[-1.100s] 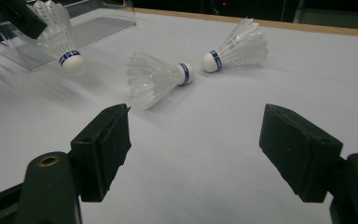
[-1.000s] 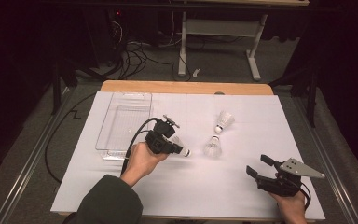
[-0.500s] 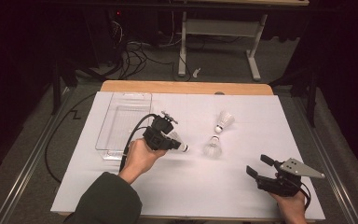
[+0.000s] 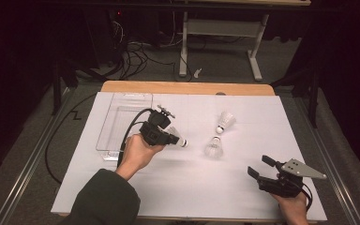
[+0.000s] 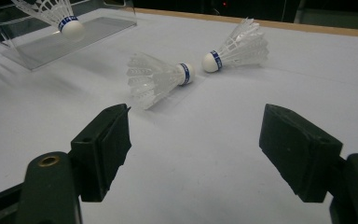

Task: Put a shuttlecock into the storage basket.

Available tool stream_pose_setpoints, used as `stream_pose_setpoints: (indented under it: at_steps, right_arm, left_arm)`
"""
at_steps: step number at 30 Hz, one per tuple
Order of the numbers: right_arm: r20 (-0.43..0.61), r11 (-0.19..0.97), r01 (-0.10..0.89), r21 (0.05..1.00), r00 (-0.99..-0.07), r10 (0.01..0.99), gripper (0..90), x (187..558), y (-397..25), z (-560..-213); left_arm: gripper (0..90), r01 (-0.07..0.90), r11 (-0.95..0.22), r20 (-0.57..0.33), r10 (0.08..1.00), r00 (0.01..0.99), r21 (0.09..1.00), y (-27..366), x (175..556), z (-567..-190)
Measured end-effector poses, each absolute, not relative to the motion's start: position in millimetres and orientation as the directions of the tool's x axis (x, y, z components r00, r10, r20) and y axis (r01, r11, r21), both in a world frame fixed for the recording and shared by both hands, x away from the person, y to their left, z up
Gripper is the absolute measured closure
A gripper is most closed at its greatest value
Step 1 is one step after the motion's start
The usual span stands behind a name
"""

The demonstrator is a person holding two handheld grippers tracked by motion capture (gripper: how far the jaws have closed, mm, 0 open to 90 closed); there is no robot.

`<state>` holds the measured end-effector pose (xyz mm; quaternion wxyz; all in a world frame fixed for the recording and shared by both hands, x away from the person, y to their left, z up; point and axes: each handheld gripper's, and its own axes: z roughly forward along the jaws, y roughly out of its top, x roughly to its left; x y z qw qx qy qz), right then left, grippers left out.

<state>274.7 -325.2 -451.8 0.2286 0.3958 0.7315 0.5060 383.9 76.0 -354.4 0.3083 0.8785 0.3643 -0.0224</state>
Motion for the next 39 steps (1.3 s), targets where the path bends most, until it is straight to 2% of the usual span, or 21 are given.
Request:
stream_pose_setpoints:
  at_steps: [39]
  right_arm:
    - [0.064, 0.179, 0.350, 0.920, -0.582, 0.810, 25.0, 275, -324, -452]
  left_arm:
    - [90.0, 0.689, -0.457, -0.261, 0.693, 0.672, 0.562, 108, 402, -340]
